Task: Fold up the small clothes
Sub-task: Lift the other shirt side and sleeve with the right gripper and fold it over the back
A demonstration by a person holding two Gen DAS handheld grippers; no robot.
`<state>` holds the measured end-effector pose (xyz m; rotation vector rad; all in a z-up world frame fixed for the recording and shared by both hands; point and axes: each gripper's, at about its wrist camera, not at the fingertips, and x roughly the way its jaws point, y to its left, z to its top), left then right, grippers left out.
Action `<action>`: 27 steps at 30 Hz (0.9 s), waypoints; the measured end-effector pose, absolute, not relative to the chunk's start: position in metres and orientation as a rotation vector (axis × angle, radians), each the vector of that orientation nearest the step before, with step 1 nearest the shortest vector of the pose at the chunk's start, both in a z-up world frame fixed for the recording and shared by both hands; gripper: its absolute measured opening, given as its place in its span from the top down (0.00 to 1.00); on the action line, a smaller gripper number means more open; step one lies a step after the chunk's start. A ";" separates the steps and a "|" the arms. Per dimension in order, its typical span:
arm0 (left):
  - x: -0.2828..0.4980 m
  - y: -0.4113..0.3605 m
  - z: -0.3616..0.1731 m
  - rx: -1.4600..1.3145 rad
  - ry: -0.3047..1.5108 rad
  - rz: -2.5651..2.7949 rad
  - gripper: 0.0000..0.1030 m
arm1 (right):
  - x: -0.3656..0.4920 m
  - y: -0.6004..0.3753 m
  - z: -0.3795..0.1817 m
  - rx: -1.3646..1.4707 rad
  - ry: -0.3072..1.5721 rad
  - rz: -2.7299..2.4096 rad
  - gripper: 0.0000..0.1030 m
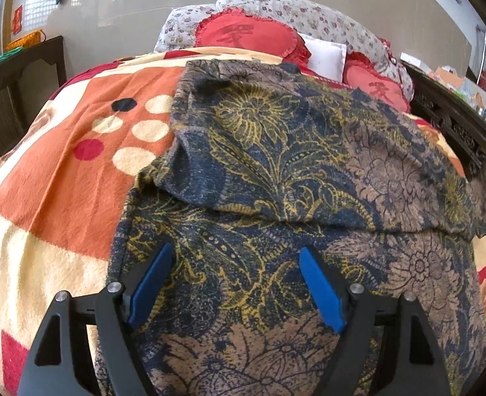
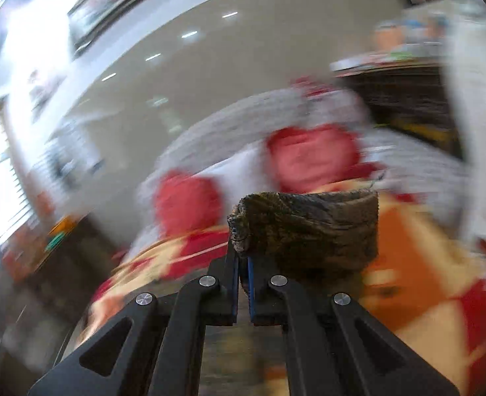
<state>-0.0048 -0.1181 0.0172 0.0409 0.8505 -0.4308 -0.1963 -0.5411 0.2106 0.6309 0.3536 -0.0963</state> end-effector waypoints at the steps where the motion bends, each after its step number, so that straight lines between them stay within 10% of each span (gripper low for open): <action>1: -0.005 -0.116 0.018 0.029 0.850 -0.435 0.19 | -0.177 -0.513 0.212 0.620 0.358 -0.028 0.86; 13: -0.061 -0.060 0.031 -0.070 0.874 -0.311 0.19 | -0.032 -0.261 0.121 0.487 0.670 0.366 0.86; 27: -0.079 -0.030 0.022 -0.154 0.842 -0.237 0.12 | -0.003 -0.194 0.063 0.459 0.797 0.446 0.84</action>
